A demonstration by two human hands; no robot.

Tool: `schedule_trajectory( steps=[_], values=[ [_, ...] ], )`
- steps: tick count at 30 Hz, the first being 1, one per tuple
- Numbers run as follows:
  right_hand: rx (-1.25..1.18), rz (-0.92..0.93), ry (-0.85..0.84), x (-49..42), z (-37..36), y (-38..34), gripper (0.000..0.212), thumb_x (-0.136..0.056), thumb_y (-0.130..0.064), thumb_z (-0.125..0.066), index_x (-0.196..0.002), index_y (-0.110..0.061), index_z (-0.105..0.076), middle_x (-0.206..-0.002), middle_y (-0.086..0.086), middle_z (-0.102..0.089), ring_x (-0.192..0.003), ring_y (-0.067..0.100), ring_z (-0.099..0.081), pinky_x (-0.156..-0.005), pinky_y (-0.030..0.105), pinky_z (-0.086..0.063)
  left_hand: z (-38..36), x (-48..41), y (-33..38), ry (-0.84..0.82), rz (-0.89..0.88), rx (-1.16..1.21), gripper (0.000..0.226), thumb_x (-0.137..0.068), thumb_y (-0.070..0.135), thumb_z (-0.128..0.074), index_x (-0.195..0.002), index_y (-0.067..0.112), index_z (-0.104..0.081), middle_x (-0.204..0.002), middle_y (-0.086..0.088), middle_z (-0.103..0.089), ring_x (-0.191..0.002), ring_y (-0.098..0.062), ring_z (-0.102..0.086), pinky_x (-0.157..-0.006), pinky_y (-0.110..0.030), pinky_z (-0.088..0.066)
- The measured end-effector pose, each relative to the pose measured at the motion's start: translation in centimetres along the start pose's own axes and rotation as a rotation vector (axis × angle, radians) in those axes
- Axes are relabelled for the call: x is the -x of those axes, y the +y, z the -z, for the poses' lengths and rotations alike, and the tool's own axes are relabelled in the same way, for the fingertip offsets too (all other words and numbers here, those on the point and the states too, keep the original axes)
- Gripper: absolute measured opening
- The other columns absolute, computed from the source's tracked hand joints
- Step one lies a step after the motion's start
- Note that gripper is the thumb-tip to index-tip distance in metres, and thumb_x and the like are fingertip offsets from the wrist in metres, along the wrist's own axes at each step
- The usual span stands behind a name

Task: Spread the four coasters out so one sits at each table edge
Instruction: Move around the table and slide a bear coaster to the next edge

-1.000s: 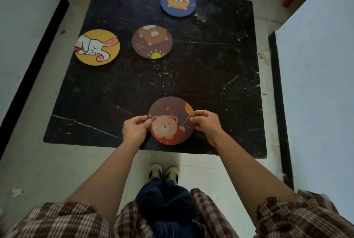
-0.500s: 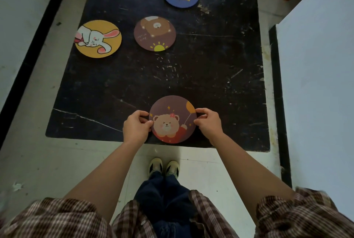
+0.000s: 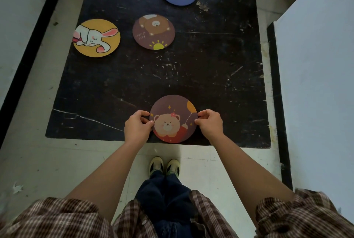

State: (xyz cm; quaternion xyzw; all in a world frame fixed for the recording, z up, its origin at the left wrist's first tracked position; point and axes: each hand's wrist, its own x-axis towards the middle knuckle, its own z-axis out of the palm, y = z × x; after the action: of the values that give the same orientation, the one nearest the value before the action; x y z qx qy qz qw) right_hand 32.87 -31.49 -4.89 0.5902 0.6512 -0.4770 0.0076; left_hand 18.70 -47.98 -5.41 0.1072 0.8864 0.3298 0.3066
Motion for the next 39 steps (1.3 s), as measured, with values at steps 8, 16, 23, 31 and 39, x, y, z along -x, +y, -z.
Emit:
schedule_trajectory(
  steps=[8,16,23,31,39],
  values=[
    [0.034,0.042,0.018,0.1,-0.1,0.2,0.017,-0.079,-0.005,-0.069,-0.093,-0.014,-0.063,-0.088,0.001,-0.063,-0.084,0.016,-0.060,-0.070,0.026,-0.048,-0.4,-0.2,-0.4,-0.001,-0.014,-0.038,0.028,-0.081,0.019,-0.070,-0.107,0.021,-0.059,-0.079,0.005,-0.063,-0.076,-0.015,-0.064,-0.073,-0.037,-0.056],
    [0.185,0.105,0.072,0.1,-0.5,0.5,0.020,-0.082,-0.014,-0.067,-0.101,-0.011,-0.062,-0.093,0.003,-0.064,-0.085,0.016,-0.058,-0.073,0.029,-0.049,-0.5,-0.5,-0.3,0.017,-0.015,-0.112,0.037,-0.080,0.020,-0.071,-0.113,0.019,-0.054,-0.083,0.003,-0.061,-0.078,-0.015,-0.060,-0.063,-0.028,-0.047],
    [0.216,0.126,0.043,0.4,0.1,0.4,0.029,-0.082,-0.020,-0.069,-0.108,-0.012,-0.058,-0.091,0.000,-0.060,-0.084,0.015,-0.057,-0.070,0.026,-0.046,-0.1,-1.0,1.3,-0.005,-0.032,-0.187,0.045,-0.079,0.025,-0.071,-0.118,0.018,-0.049,-0.085,0.002,-0.059,-0.082,-0.018,-0.060,-0.069,-0.036,-0.052],
    [0.220,0.145,0.039,0.7,2.3,0.9,0.031,-0.083,-0.024,-0.069,-0.110,-0.013,-0.058,-0.101,0.002,-0.062,-0.089,0.013,-0.056,-0.072,0.025,-0.043,-2.4,-0.4,4.4,0.009,-0.188,-0.247,0.037,-0.083,0.027,-0.064,-0.117,0.022,-0.048,-0.110,-0.003,-0.052,-0.089,-0.016,-0.054,-0.068,-0.030,-0.046],
    [0.300,0.211,0.074,-0.2,5.9,3.1,0.044,-0.083,-0.029,-0.068,-0.121,-0.016,-0.051,-0.120,0.005,-0.057,-0.095,0.012,-0.053,-0.075,0.025,-0.043,-6.7,1.4,8.9,-0.041,-0.269,-0.281,0.037,-0.087,0.029,-0.053,-0.123,0.021,-0.047,-0.123,-0.005,-0.049,-0.109,-0.022,-0.050,-0.083,-0.038,-0.048]
  ],
)
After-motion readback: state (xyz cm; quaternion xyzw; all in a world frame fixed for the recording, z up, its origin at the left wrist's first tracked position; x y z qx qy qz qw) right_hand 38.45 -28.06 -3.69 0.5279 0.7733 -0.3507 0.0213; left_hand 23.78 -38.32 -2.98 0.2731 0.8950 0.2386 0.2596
